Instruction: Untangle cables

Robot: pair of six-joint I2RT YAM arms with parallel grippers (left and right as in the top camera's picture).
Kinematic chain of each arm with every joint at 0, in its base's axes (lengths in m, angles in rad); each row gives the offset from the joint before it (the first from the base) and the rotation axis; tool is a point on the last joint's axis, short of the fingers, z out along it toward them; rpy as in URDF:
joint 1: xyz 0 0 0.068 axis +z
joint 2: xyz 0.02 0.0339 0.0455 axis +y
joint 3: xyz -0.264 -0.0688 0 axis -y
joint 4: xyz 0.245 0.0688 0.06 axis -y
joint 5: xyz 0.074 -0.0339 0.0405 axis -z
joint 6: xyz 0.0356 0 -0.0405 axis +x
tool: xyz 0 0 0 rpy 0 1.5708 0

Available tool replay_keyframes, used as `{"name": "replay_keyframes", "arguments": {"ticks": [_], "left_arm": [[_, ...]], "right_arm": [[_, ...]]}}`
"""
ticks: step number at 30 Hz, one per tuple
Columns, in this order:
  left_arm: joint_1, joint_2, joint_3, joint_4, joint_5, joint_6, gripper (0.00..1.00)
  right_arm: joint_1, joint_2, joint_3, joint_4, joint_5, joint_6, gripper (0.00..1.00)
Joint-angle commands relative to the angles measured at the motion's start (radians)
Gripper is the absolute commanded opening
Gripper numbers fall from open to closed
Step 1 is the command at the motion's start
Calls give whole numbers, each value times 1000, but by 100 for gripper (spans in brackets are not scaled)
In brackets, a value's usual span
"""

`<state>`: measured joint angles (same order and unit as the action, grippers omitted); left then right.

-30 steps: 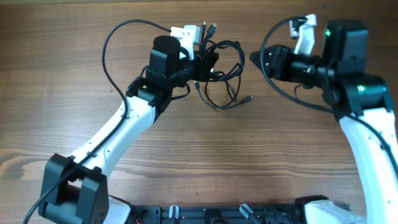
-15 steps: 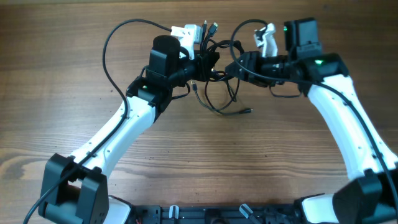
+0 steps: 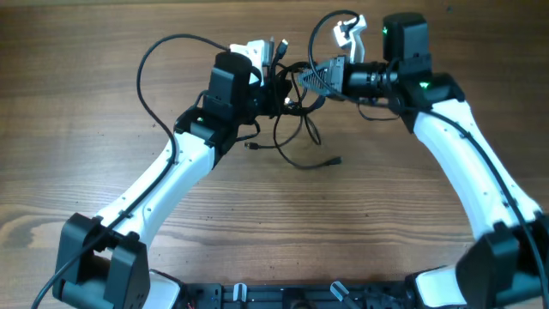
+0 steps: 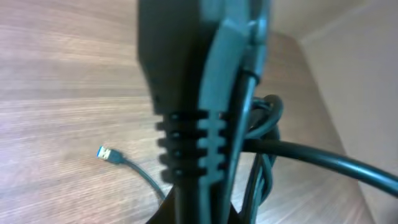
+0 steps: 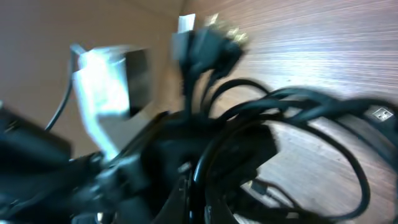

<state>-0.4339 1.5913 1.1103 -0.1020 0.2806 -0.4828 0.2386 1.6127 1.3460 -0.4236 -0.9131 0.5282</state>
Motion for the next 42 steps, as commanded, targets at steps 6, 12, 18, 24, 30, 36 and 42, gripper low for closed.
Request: {"name": "replay_keyframes", "arguments": {"ticks": [6,12,18,24,30,36,42], "left_arm": [[0,-2,-7,-76,-192,-241,4],[-1,2,-7,-123,-178,-240,4],[-1,2,-7,-158,-197,-240,4],[-1,2,-7,-158,-197,-240,4],[-1,0,-6,-22,-187,-131,4],[-4,-10,-6,356,198,117,4],[-28,-9,-6,407,285,153,4]], "right_arm": [[-13,-357,27,-62,109,-128,4],[-13,-496,27,-17,154,-195,4],[-13,-608,27,2,161,-235,4],[-13,-673,27,-41,269,-277,4],[-13,-636,27,-250,531,-109,5],[-13,-505,27,-243,476,-163,23],[-13,-380,27,-231,424,-163,39]]}}
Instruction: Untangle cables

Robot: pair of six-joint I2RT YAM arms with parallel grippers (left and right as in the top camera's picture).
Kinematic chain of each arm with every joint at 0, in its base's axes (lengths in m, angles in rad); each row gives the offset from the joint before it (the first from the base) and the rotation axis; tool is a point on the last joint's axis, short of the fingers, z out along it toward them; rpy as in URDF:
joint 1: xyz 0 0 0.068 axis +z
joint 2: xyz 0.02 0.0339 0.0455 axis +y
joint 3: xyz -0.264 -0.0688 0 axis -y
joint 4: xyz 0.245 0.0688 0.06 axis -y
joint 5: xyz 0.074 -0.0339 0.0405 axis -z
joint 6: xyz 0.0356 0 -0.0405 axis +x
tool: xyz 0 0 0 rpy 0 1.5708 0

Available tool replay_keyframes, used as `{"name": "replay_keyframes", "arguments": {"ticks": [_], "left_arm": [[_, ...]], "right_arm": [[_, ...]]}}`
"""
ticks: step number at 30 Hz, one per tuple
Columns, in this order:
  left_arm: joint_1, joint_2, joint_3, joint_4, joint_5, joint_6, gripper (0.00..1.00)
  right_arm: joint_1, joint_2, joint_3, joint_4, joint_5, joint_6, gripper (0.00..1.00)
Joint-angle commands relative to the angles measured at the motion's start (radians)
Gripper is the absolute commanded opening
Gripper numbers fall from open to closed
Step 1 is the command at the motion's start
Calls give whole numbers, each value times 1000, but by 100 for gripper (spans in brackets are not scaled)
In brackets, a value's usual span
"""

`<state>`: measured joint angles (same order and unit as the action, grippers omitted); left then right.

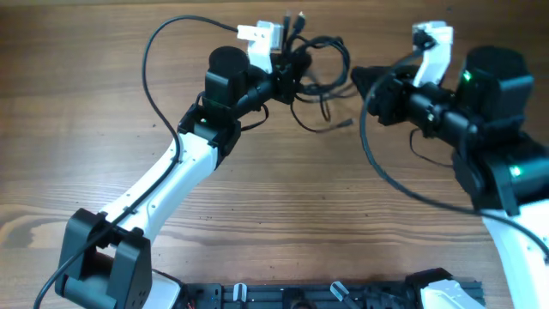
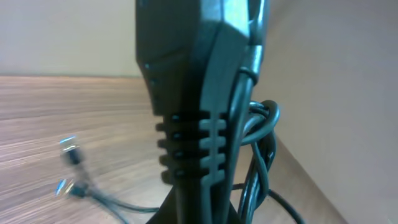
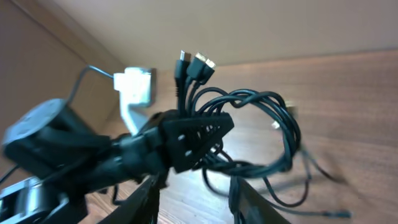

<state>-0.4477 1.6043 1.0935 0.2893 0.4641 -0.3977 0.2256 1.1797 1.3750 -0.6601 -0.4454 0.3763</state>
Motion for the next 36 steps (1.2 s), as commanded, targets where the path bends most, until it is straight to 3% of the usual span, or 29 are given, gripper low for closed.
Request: {"name": "replay_keyframes", "arguments": {"ticks": [1,4,6,9,12,15,20,30,36], "left_arm": [[-16,-22,10,16,101,82,4],[-15,-22,10,22,100,80,4],[-14,-22,10,21,100,72,4],[-14,-22,10,10,101,-31,4],[-14,-22,10,-23,113,-139,4],[-13,-22,10,-47,191,-204,4],[10,-22,10,-48,325,-288,4],[25,-22,10,-51,378,-370,4],[24,-22,10,-62,377,-453,4]], "right_arm": [[0,71,-2,5,-55,-13,39],[0,121,-2,5,-101,-82,38],[0,152,-2,-4,-143,-205,38],[0,187,-2,-50,-163,-453,38],[0,215,-3,-90,-172,-613,33],[0,240,-3,-126,-249,-802,31],[0,285,-3,-166,-311,-951,31],[13,335,-3,-158,-346,-952,31],[14,337,-3,-98,-335,-818,13]]}}
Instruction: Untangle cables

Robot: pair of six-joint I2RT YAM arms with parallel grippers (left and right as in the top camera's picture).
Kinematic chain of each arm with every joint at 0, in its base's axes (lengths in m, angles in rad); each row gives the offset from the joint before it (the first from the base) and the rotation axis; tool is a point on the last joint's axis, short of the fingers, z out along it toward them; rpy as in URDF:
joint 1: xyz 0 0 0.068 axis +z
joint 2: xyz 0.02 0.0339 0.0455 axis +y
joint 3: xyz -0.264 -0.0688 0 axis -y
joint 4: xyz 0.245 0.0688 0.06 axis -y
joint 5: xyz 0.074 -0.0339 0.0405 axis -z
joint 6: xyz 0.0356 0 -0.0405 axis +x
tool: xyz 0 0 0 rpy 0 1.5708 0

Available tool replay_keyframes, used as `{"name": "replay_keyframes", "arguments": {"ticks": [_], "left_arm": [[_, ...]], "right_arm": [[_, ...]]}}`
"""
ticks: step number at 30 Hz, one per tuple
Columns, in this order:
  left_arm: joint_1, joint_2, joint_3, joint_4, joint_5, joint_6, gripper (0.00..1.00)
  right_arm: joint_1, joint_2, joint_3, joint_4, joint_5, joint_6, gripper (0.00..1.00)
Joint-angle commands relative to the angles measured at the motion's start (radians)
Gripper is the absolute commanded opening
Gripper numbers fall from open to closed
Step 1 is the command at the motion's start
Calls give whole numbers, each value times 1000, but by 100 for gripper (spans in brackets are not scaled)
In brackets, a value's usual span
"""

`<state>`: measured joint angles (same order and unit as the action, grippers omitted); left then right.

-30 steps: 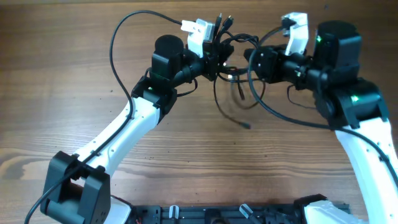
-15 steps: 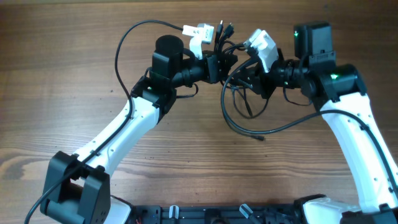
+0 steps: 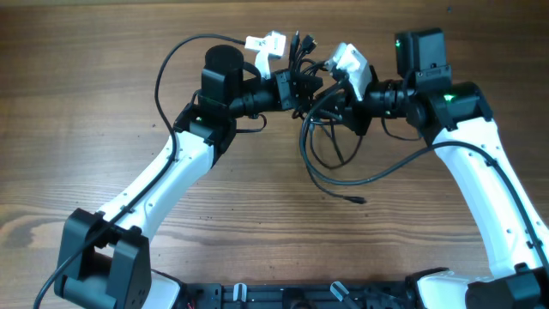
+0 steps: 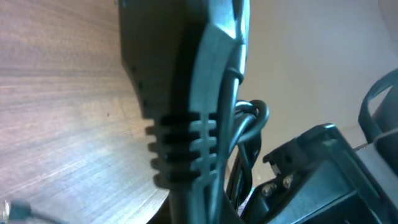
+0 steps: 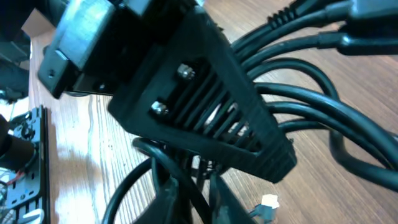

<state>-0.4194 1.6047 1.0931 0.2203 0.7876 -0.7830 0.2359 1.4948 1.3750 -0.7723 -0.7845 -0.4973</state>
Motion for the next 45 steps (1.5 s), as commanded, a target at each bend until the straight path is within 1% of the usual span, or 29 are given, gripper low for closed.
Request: {"name": "replay_keyframes", "arguments": {"ticks": [1,4,7,8,9,10,13,15,16,19,20,22,25,28,32,36,38,39,41,44,45], "left_arm": [[-4,-23,11,7,54,-95,4],[-4,-23,11,8,54,-152,4],[-4,-23,11,8,54,-195,4],[-4,-23,11,8,54,-204,4],[-4,-23,11,8,54,-213,4],[-4,-23,11,8,55,-229,4],[-4,-23,11,34,80,-255,4],[-4,-23,11,61,100,-262,4],[-4,-23,11,61,99,-280,4],[-4,-23,11,61,98,-279,4],[-3,-23,11,60,95,-272,4],[-1,-22,10,57,82,-265,4],[-1,-21,10,13,29,-188,4],[-1,-21,10,-146,-97,-183,4],[-1,-20,10,-308,-194,-83,4],[-1,-20,10,-415,-288,-83,4],[-1,-20,10,-437,-319,-76,4],[-1,-20,10,-438,-322,-53,4],[-1,-20,10,-438,-334,-32,4],[-1,-20,10,-409,-354,-31,4],[-1,-20,10,-374,-355,-18,4]], "right_arm": [[3,22,-3,14,11,61,13],[3,22,-5,17,58,100,13],[3,23,-9,15,58,113,13],[3,23,-9,18,58,117,16],[3,23,-9,21,57,127,27],[3,24,-9,24,56,140,32],[8,33,-9,23,46,140,32],[16,40,-9,23,47,140,30],[16,44,-9,23,47,141,26],[15,45,-9,24,47,141,4],[13,45,-8,29,51,145,4],[8,40,-6,53,71,206,4],[-12,1,13,86,77,294,4],[-45,-84,46,134,77,379,4],[-57,-229,60,245,77,478,4],[-57,-365,60,350,77,565,4],[-57,-414,60,375,77,595,4],[-57,-444,60,380,77,610,4],[-57,-488,60,365,78,613,4],[-57,-527,60,270,78,617,4],[-57,-528,60,215,89,617,4]]}}
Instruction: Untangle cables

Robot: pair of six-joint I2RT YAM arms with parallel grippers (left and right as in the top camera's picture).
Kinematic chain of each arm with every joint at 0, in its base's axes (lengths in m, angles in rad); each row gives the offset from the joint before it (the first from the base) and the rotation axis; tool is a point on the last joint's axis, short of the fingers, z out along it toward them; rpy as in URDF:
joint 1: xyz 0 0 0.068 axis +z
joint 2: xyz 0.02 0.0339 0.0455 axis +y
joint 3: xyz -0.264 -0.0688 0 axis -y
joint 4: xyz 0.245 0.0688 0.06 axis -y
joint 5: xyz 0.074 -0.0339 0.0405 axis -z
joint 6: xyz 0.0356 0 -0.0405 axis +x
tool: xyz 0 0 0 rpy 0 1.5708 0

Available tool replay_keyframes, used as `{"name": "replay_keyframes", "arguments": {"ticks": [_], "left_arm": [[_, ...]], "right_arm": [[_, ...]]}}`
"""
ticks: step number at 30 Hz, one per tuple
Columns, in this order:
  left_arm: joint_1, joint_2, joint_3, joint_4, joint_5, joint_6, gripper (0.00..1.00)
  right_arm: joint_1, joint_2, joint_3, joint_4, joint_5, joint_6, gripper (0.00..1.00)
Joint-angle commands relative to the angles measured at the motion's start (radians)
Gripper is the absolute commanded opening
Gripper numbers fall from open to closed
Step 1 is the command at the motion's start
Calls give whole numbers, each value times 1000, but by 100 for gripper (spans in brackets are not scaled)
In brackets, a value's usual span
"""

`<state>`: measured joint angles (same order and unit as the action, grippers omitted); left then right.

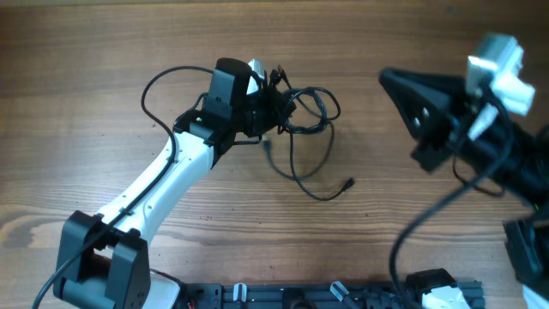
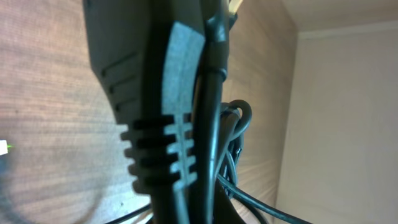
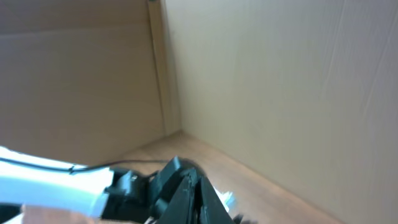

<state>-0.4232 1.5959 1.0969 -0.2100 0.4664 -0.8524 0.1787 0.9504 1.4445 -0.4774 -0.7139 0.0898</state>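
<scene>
A bundle of black cables (image 1: 296,107) lies looped at the table's far middle, and one loose end with a plug (image 1: 348,183) trails toward the front. My left gripper (image 1: 264,110) is shut on the bundle's knotted part. In the left wrist view a cable (image 2: 214,118) is pressed along the dark ribbed finger (image 2: 158,130) of my left gripper (image 2: 198,74). My right gripper (image 1: 388,79) is raised high at the right, well apart from the cables. Its jaws stand together with nothing between them, also in the right wrist view (image 3: 194,172).
The wooden table (image 1: 103,51) spreads all round the bundle. Cardboard walls (image 3: 267,81) stand behind the table. A thin black lead (image 1: 159,81) arcs from my left arm. A white camera mount (image 1: 502,64) sits on my right wrist.
My right gripper was at the bundle beside the left gripper; now it is high at the right, holding nothing. The bundle in my left gripper sits lower, its loops spread on the table.
Both grippers were together at the bundle at the table's far middle. Then the right one stood off to the right while the left held the cables. Then it was back in among the loops. Now it is away again, and the left still holds the bundle.
</scene>
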Motion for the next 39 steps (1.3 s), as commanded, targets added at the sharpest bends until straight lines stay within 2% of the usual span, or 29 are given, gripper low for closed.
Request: {"name": "replay_keyframes", "arguments": {"ticks": [1,5,9,12,16,19,22,26,29,33,38,39], "left_arm": [[3,-12,6,95,-29,84,4],[2,-12,6,269,63,220,4],[2,-12,6,416,200,349,4],[2,-12,6,413,204,480,4],[2,-12,6,374,187,687,4],[2,-12,6,380,148,750,4],[2,-12,6,404,114,775,4],[2,-12,6,477,60,814,4],[0,-12,6,518,58,876,4],[-1,-12,6,589,59,875,4],[-26,-12,6,643,59,874,4],[-37,-12,6,660,59,874,4]], "right_arm": [[0,20,-10,-123,43,30,4],[0,77,-10,-256,200,56,5],[0,195,-10,-328,342,159,38],[-16,291,-10,-348,406,297,47],[-67,414,-10,-338,269,283,56],[-72,506,-10,-366,102,215,56],[-64,589,-10,-406,59,200,52],[-62,685,-10,-417,-16,198,40],[-62,713,-10,-397,-29,199,39],[-60,720,-11,-362,-37,209,35],[-51,722,-13,-288,-35,253,24],[-51,727,-13,-280,-30,254,17]]}}
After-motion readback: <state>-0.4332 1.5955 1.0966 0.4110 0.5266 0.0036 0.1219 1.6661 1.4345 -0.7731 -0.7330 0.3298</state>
